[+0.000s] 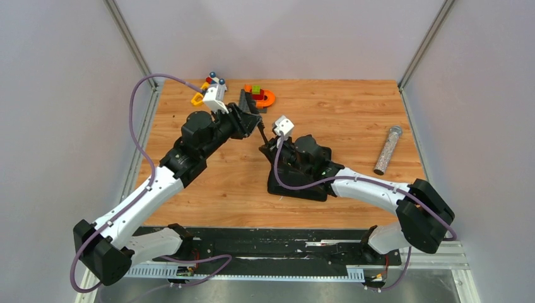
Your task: Sort the hair-cutting tools
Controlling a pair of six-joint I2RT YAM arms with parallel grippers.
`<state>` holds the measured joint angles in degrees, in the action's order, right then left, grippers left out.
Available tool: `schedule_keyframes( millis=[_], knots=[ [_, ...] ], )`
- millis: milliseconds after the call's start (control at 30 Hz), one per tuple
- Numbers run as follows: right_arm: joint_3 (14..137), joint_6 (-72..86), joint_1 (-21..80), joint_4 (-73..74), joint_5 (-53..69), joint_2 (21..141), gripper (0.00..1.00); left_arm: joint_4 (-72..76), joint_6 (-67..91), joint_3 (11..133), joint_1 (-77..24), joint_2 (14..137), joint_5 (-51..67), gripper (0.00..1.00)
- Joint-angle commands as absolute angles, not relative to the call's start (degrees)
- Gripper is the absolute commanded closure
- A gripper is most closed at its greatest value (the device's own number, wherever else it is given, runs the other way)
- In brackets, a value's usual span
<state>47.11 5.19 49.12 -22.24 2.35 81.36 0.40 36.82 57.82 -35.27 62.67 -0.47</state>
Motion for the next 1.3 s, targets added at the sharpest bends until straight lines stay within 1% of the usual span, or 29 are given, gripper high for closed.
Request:
schedule_keyframes(
  millis=[0,33,67,100,133,167,200,233,267,333,433,533,633,733,933,1033,1133,1200,1267],
  knots=[
    [48.25,-5.22,50.05,-25.75,-3.39,80.47,0.93,1.34,39.03,57.95,-35.34,61.12,-0.42,0.6],
    [47.78,-7.4,50.09,-25.71,-4.4,80.24,0.98,0.8,38.98,58.11,-35.29,61.06,-0.52,0.56],
    [47.39,-9.32,50.12,-25.52,-5.47,79.94,1.0,-1.29,38.91,58.38,-35.22,60.86,-0.88,0.47],
    [47.11,-11.23,50.1,-25.11,-6.61,79.52,1.0,-2.14,38.75,58.5,-35.06,60.62,-1.1,0.42],
    [46.92,-12.98,50.1,-24.42,-7.8,79.19,1.0,-3.88,38.71,58.77,-34.98,60.0,-1.42,0.31],
    [46.75,-14.78,50.15,-24.13,-9.12,78.75,1.0,-4.71,38.79,58.92,-34.58,59.62,-1.5,0.25],
    [46.42,-16.55,50.14,-23.97,-10.41,78.27,1.0,-6.78,38.88,59.33,-34.3,58.81,-1.63,0.16],
    [46.14,-18.55,50.1,-23.98,-11.83,77.93,1.0,-8.05,39.25,59.68,-33.65,58.41,-1.65,0.11],
    [45.74,-20.6,50.14,-23.99,-13.26,77.59,1.0,-10.91,39.44,60.8,-33.3,57.65,-1.6,0.03],
    [45.18,-24.49,50.23,-24.03,-16.11,77.02,1.0,-17.51,40.22,63.75,-31.8,57.02,-1.36,0.01],
    [43.61,-31.34,50.72,-25.66,-20.11,76.39,1.0,-26.02,41.75,68.44,-28.01,56.63,-0.68,0.0],
    [42.0,-38.57,51.58,-27.74,-23.84,76.69,1.0,-31.84,43.37,73.18,-24.11,57.14,5.36,0.0],
    [41.39,-43.49,52.22,-28.69,-27.51,77.51,1.0,-31.95,45.48,75.81,-21.39,57.99,10.69,0.0],
    [40.55,-46.6,52.94,-30.2,-28.81,77.43,1.0,-32.29,46.19,77.32,-21.17,60.5,14.86,0.0],
    [39.2,-54.18,55.4,-35.29,-32.14,78.48,1.0,-30.3,49.4,75.53,-21.09,63.43,17.28,0.0],
    [38.68,-56.52,56.07,-37.85,-33.42,79.18,1.0,-28.68,50.31,74.13,-21.09,64.62,18.61,0.05],
    [38.89,-56.51,56.39,-38.18,-34.02,79.19,1.0,-30.3,48.9,74.32,-20.98,65.56,17.56,0.1],
    [38.87,-56.96,56.72,-38.63,-34.32,79.33,1.0,-31.48,48.44,74.2,-20.74,65.94,16.67,0.17],
    [38.92,-57.25,56.78,-39.17,-34.85,79.65,1.0,-31.5,48.68,73.81,-20.52,65.81,16.97,0.26]
  ],
)
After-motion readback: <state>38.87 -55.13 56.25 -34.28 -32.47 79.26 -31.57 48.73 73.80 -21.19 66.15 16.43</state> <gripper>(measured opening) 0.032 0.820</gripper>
